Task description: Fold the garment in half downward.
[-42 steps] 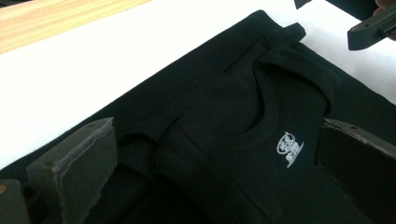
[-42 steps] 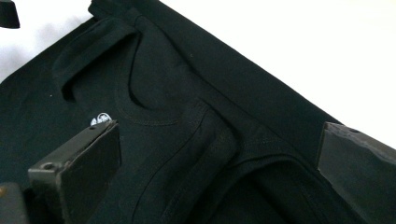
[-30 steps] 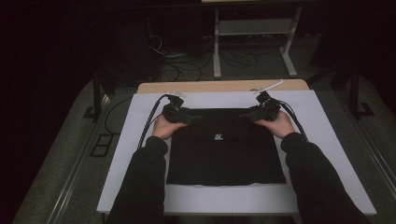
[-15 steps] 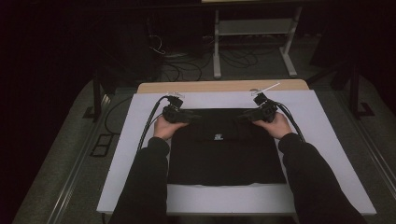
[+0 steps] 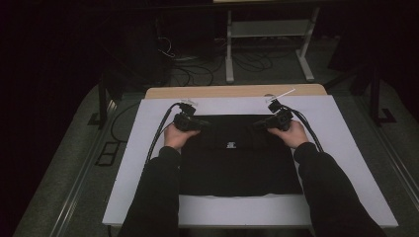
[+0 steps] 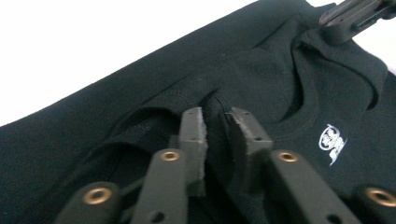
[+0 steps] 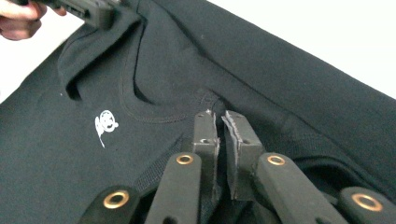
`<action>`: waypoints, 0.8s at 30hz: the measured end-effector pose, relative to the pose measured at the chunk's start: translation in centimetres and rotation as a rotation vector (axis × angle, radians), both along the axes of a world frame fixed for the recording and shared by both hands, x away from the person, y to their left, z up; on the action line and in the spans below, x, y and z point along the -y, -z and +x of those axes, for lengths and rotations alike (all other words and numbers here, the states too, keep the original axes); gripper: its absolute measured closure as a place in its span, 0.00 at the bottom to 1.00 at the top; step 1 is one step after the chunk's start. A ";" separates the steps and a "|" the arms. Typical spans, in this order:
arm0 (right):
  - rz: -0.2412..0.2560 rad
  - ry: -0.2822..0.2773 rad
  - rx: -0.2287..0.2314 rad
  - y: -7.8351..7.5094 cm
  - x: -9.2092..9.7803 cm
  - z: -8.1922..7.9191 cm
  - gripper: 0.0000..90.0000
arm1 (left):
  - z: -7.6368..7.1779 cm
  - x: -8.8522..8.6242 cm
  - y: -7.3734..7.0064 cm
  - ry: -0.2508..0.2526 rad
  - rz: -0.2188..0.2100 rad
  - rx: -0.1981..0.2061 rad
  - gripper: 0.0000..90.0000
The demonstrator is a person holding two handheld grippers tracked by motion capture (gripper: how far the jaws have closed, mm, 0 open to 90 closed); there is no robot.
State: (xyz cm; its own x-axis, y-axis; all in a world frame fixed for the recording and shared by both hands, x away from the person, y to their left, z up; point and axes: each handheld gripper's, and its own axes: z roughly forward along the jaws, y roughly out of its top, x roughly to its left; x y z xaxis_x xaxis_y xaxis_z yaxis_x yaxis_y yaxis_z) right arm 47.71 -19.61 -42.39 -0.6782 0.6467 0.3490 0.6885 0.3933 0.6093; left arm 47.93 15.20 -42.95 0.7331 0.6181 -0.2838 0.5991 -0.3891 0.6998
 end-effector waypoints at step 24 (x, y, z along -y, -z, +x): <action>0.056 -0.002 0.114 -2.6 0.7 -2.8 0.95 | -3.1 -0.3 -3.4 0.019 -0.065 0.066 0.95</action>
State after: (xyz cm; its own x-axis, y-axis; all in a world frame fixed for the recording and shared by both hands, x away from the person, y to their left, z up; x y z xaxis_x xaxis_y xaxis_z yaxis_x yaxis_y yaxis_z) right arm 44.94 -20.28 -39.83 -0.7168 0.6270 0.3052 0.6129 0.3577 0.7046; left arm 44.86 15.51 -39.57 0.7631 0.5855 -0.2735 0.5435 -0.3526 0.7617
